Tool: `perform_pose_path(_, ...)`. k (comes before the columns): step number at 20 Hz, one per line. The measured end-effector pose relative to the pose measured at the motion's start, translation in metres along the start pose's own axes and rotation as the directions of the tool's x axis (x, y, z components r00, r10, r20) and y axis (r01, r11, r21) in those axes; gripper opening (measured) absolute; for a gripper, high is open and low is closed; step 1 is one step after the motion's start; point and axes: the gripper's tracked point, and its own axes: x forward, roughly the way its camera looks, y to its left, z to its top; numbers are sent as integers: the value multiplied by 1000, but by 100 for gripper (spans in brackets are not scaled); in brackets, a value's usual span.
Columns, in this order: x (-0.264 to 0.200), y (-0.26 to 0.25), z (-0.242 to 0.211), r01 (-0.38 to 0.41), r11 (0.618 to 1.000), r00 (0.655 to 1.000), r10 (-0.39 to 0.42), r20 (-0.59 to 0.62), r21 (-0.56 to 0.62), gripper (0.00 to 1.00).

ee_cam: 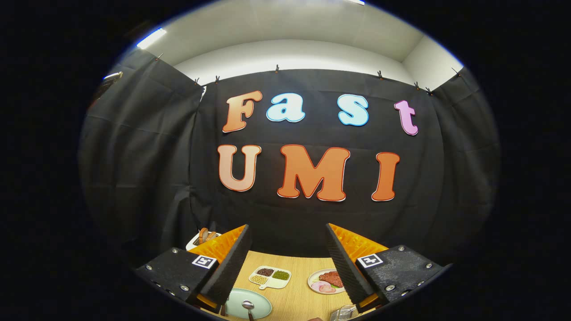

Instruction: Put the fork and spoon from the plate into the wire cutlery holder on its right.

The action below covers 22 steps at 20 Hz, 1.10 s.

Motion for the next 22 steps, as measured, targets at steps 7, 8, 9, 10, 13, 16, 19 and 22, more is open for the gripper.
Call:
perform_pose_path(7,2,-13,-16,-69,998,997,69,-34,6,99)
perform_pose_path(8,2,-15,-21,-82,997,995,82,-50,9,99)
perform_pose_path(9,2,-17,-26,-98,995,993,99,-64,11,99)
perform_pose_path(10,3,-19,-30,-111,994,991,111,-76,13,99)
perform_pose_path(13,5,-22,-44,-161,987,981,163,-109,28,99)
perform_pose_path(16,7,-15,-72,-205,978,959,208,-192,36,99)
perform_pose_path(19,11,1,-110,-216,976,928,215,-305,31,99)
perform_pose_path(22,6,33,-156,-230,971,860,235,-454,67,99)
